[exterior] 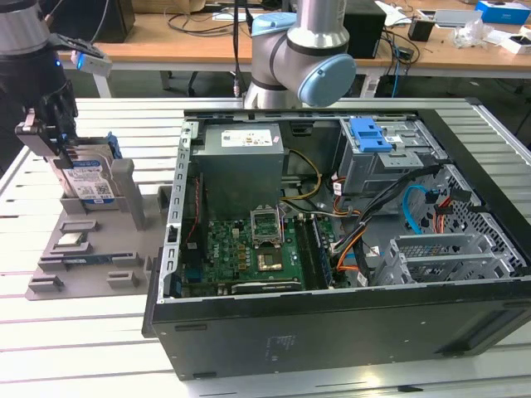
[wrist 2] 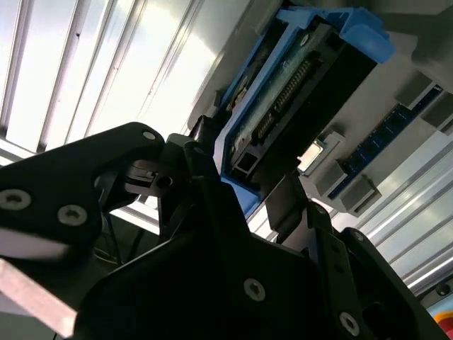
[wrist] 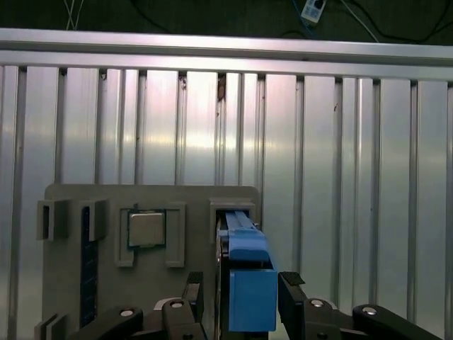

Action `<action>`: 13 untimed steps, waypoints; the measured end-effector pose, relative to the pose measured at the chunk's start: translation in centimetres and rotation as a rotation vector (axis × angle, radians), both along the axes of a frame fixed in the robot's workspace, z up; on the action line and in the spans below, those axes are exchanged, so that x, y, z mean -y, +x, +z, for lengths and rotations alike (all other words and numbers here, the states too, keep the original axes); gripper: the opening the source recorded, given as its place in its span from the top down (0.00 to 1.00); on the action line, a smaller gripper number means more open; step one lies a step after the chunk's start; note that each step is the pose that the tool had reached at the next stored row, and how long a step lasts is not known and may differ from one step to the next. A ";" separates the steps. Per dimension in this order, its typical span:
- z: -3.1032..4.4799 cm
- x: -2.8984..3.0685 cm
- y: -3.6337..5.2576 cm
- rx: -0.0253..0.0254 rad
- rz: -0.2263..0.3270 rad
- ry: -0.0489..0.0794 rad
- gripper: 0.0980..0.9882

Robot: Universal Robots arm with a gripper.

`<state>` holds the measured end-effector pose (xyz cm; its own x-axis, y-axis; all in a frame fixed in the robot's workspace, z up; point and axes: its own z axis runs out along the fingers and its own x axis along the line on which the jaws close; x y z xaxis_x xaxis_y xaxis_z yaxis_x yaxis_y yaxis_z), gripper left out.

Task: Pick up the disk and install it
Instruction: 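Pick up the disk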

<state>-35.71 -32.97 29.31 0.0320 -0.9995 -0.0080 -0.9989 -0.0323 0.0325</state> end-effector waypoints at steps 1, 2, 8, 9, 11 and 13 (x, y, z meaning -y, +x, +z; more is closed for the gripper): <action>-0.17 0.00 0.01 0.0000 0.002 0.000 0.50; -0.55 0.00 0.02 -0.0001 0.006 0.000 0.50; -0.55 0.00 0.03 -0.0001 0.007 0.000 0.59; -0.56 0.00 0.03 0.0000 0.007 0.000 0.66; -0.56 0.00 0.03 0.0000 0.007 0.000 0.70; -0.56 0.00 0.03 0.0000 0.007 0.000 0.70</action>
